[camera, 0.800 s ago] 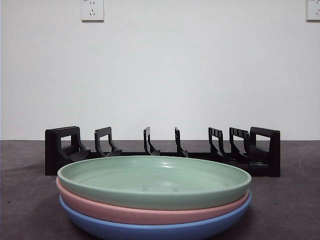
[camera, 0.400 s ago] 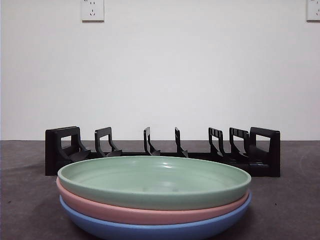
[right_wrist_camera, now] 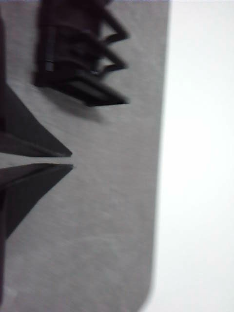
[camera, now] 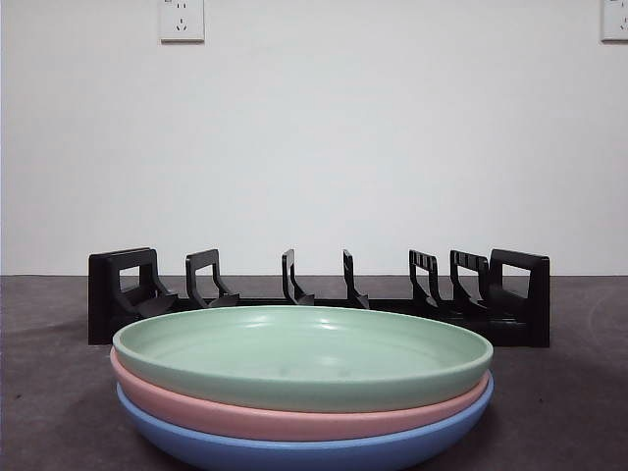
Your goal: Place the plate
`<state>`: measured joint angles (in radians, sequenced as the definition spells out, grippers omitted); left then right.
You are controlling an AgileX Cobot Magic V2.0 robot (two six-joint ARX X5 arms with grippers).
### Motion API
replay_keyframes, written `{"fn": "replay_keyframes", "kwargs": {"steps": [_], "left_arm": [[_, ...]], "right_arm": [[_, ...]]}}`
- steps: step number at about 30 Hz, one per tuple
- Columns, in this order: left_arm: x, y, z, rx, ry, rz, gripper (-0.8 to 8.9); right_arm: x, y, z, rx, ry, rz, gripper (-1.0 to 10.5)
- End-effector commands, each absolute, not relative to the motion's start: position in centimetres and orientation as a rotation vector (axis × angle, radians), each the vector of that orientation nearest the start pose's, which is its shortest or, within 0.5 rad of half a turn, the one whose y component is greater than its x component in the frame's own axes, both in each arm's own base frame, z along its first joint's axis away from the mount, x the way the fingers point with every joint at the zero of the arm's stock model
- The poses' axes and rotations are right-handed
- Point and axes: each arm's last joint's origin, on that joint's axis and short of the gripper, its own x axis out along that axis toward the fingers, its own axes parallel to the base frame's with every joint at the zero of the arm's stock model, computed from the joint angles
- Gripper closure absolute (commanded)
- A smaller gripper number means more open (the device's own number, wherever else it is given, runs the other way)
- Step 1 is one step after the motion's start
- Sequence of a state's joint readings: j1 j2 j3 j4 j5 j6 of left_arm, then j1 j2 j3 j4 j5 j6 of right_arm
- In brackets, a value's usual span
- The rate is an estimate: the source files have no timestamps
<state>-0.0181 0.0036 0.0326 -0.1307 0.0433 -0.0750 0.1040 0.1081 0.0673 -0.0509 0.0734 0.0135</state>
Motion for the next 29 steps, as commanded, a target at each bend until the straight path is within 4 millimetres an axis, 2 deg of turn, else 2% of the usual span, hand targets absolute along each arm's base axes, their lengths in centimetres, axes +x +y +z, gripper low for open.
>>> {"fn": "replay_keyframes", "kwargs": {"steps": [1,29], "left_arm": [[9.65,-0.31,15.62,-0.085,0.112,-0.059,8.07],[9.65,-0.31,15.68,-0.085,0.105,-0.060,8.07]], "right_arm": [[9.72,0.76,16.50,0.073,0.029,0.029,9.3],[9.71,-0.13,16.23,0.050,0.042,-0.051,9.3]]}}
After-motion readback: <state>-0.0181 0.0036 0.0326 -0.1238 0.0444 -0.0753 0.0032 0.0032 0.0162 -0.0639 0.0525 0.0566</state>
